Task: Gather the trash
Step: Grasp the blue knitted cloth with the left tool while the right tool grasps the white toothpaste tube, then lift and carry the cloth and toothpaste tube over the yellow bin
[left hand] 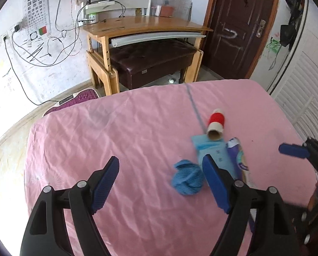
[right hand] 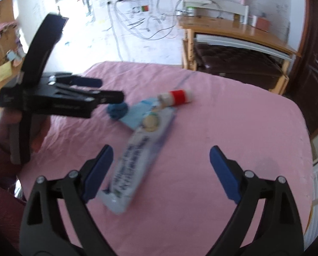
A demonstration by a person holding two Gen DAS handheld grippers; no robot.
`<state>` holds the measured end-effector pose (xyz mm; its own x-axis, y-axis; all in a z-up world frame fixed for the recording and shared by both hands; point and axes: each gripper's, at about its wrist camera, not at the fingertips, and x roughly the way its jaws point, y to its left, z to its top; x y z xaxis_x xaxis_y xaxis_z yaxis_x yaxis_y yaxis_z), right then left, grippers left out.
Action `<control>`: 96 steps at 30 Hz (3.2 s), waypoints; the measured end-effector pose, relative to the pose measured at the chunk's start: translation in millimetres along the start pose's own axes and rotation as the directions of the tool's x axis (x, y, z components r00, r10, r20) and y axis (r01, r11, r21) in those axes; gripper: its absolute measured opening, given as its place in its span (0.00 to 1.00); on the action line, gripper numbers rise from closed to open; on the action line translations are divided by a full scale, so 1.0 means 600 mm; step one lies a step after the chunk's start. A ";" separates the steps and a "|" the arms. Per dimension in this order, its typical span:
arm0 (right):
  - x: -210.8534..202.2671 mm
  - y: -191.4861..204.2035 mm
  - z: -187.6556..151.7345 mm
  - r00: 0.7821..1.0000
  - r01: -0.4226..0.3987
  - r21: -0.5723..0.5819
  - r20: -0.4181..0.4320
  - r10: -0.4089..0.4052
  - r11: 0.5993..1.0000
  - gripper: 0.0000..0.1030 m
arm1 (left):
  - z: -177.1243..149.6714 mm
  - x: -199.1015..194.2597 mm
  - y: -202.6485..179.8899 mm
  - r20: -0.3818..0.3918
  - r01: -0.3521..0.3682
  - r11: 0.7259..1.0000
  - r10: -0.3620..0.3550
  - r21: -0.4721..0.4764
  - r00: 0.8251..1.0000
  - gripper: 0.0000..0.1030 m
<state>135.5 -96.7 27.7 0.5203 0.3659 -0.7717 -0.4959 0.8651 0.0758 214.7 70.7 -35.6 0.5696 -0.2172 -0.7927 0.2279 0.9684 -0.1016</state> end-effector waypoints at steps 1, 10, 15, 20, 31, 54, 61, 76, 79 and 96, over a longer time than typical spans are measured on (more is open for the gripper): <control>0.004 0.008 0.001 1.000 0.000 -0.011 -0.008 0.000 1.000 0.86 | -0.001 0.000 0.001 0.001 -0.001 1.000 0.001 0.001 1.000 0.74; 0.040 0.032 -0.003 0.997 0.017 -0.039 -0.068 -0.019 0.999 0.85 | -0.013 -0.001 -0.012 0.005 0.018 0.999 -0.018 0.043 1.000 0.74; 0.052 0.024 0.002 0.997 0.039 -0.030 -0.066 -0.040 0.999 0.54 | -0.016 0.012 -0.023 -0.043 0.082 0.995 -0.079 0.053 0.996 0.73; 0.059 0.013 0.001 0.996 0.059 -0.028 -0.072 -0.060 0.998 0.43 | -0.019 0.028 -0.030 -0.074 0.091 0.995 -0.087 0.051 0.993 0.71; 0.043 -0.022 -0.002 0.990 0.135 -0.017 -0.041 -0.135 0.991 0.24 | -0.017 0.026 -0.021 -0.063 0.073 0.996 -0.071 0.046 0.996 0.34; -0.004 -0.111 -0.021 0.976 0.215 0.110 0.022 -0.218 0.971 0.23 | 0.015 -0.013 -0.083 -0.020 0.053 0.991 -0.051 0.119 0.998 0.23; -0.033 -0.160 -0.036 0.959 0.272 0.174 0.033 -0.282 0.946 0.23 | 0.040 -0.013 -0.128 -0.012 0.070 0.984 -0.069 0.165 0.998 0.23; -0.081 -0.247 -0.090 0.934 0.326 0.299 0.047 -0.355 0.897 0.23 | 0.067 0.003 -0.242 -0.023 0.124 0.957 -0.123 0.261 0.992 0.23; -0.083 -0.258 -0.098 0.932 0.328 0.313 0.047 -0.360 0.891 0.23 | 0.070 0.008 -0.262 -0.029 0.127 0.952 -0.124 0.278 0.992 0.23; -0.123 -0.348 -0.163 0.907 0.367 0.419 0.036 -0.419 0.830 0.24 | 0.075 0.059 -0.387 -0.093 0.160 0.914 -0.135 0.373 0.987 0.23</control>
<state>132.8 -337.9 7.1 0.7050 -0.0187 -0.7090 0.0704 0.9966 0.0438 217.5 -167.6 -13.3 0.4578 -0.3334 -0.8241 0.5939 0.8046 0.0044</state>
